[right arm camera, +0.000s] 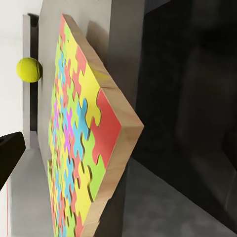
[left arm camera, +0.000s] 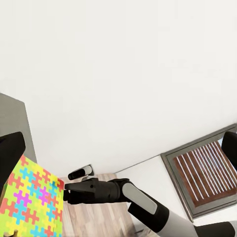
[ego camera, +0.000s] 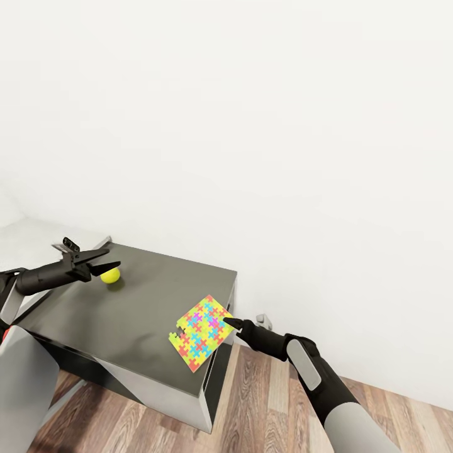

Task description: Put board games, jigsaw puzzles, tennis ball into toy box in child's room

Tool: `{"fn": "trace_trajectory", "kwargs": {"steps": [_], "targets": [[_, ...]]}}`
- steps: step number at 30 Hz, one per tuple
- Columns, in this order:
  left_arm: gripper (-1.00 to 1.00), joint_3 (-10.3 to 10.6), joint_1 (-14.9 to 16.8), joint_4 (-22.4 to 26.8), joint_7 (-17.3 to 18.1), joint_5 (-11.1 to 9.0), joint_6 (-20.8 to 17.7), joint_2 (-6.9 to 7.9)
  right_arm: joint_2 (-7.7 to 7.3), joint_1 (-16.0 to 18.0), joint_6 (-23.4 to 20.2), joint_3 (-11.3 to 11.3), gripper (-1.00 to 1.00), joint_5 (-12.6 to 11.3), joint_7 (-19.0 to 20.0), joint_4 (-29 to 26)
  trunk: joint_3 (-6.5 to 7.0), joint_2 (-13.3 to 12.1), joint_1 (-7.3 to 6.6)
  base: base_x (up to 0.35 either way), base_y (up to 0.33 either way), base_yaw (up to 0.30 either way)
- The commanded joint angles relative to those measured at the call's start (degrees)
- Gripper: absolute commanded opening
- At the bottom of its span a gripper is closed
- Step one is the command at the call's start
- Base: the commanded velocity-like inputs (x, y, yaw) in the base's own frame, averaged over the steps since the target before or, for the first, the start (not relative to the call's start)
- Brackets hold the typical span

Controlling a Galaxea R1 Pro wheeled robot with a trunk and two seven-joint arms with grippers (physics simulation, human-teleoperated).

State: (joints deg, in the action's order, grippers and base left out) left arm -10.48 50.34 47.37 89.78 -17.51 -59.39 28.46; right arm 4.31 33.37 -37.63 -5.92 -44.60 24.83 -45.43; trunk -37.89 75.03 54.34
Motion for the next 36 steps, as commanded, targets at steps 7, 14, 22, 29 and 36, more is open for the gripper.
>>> {"fn": "trace_trajectory", "kwargs": {"steps": [7, 14, 22, 29, 36], "targets": [[1.0, 0.02, 0.02, 0.0, 0.23, 0.02, -0.61, 0.01, 0.0, 0.03, -0.25, 0.03, -1.0, -0.14, 0.04, -0.06, -0.05, 0.03, 0.0, 0.0, 0.0, 0.0], [1.0, 0.02, 0.02, 0.0, 0.23, 0.02, -0.61, 0.02, -0.08, 0.03, -0.25, -0.02, -1.0, -0.15, 0.04, -0.16, -0.05, 0.03, 0.0, 0.0, 0.0, 0.0], [1.0, 0.02, 0.02, 0.0, 0.23, 0.02, -0.61, 0.03, -0.31, 0.03, -0.19, -0.11, -1.0, -0.08, 4.24, -0.44, -0.05, 0.03, 0.0, 0.0, 0.0, 0.0], [1.0, 0.02, -0.25, 0.0, 0.23, -0.03, -0.61, 0.04, -0.38, 0.03, -0.16, -0.13, -1.0, -0.05, 5.68, -0.45, -0.05, 0.03, 0.0, 0.0, 0.0, 0.0], [1.0, 0.02, -0.32, 0.0, 0.23, -0.05, -0.61, 0.02, -0.36, 0.03, -0.16, -0.14, -1.0, -0.05, 5.75, -0.44, -0.05, 0.03, 0.0, 0.0, 0.0, 0.0]]}}
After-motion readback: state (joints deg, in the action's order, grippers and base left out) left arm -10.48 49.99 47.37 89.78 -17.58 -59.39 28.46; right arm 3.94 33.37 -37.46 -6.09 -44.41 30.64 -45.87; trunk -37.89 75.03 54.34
